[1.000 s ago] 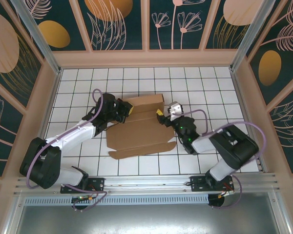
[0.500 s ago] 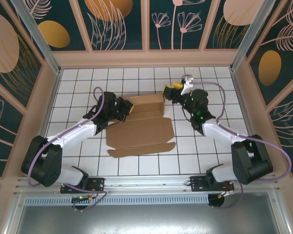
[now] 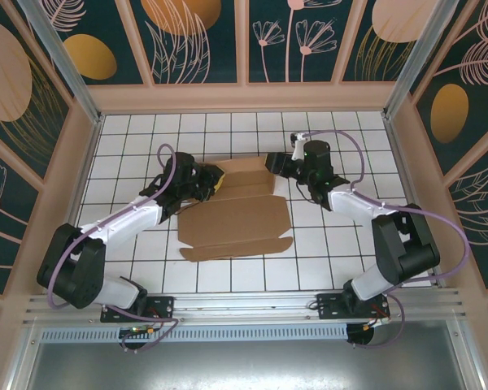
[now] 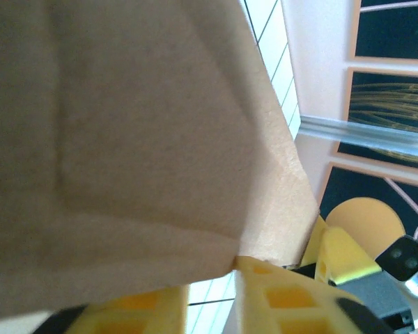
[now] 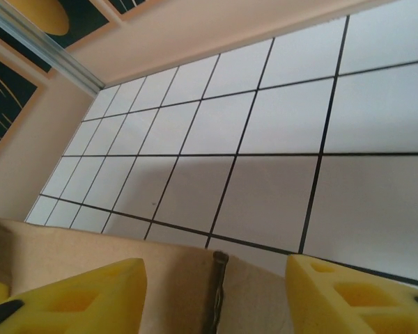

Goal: Fold the paper box

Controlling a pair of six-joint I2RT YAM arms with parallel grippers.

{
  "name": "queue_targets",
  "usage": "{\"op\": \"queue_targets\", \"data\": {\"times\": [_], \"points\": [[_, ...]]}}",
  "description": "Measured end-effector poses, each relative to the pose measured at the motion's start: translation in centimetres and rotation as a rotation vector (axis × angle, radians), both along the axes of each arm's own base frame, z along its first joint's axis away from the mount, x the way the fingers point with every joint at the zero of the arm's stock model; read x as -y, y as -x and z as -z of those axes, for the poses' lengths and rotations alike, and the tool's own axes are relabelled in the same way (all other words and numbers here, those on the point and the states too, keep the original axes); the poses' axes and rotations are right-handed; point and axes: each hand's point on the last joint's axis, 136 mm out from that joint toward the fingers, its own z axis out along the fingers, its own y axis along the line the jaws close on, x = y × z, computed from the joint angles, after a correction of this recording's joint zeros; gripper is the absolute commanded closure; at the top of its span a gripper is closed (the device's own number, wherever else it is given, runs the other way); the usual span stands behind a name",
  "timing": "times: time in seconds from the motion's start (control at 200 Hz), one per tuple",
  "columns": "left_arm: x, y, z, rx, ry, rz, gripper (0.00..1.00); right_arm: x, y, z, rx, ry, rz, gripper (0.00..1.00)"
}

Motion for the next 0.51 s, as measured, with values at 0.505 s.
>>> {"op": "queue_targets", "data": {"times": [0.505], "points": [[0.24, 0.32, -0.83, 0.069, -0.035, 0.064, 0.29, 0.37, 0.42, 0.32, 0.03, -0.035, 0.032, 0.56]]}}
